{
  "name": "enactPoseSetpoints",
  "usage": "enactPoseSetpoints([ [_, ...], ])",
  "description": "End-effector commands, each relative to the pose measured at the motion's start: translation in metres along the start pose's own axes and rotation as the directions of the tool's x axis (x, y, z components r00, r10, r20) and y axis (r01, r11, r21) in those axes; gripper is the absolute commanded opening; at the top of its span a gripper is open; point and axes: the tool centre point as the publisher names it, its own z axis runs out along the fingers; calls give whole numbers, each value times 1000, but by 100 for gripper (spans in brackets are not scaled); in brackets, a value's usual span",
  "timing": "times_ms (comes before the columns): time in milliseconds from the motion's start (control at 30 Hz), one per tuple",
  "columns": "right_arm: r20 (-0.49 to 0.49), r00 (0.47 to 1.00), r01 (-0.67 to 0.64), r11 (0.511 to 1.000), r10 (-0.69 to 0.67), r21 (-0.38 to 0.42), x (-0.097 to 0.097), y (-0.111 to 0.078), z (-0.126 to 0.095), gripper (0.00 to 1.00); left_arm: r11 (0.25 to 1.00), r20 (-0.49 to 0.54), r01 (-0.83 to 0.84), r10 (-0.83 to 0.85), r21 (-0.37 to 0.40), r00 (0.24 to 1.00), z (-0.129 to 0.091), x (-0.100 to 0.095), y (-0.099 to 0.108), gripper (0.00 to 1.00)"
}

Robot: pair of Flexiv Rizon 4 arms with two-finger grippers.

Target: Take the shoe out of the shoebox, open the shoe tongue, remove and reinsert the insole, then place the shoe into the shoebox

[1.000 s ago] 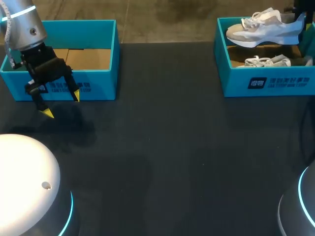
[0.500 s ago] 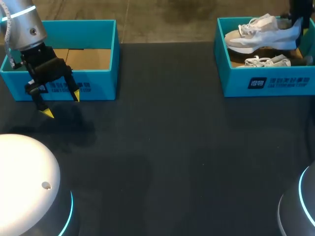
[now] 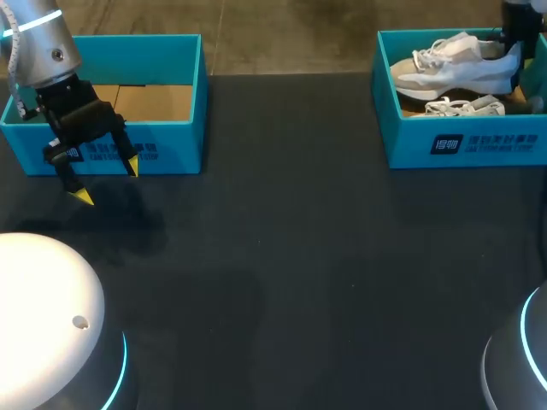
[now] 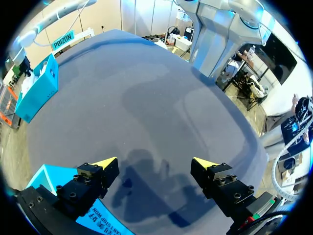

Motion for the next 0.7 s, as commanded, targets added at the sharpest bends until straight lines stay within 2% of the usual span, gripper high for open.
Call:
enactPoseSetpoints([
  [33, 8, 1000, -2, 1000, 2, -11, -2, -9, -11, 0, 1000, 0, 0, 0, -3, 1000, 0, 1, 0, 100],
  [400, -6, 1000, -5, 1000, 5, 14, 6, -19, 5, 0, 1000, 0, 0, 0, -3, 1000, 0, 1, 0, 100],
  [700, -20, 1000, 2, 1000, -1, 18, 10, -19, 20, 0, 1000, 0, 0, 0, -3, 1000, 0, 1, 0, 100],
])
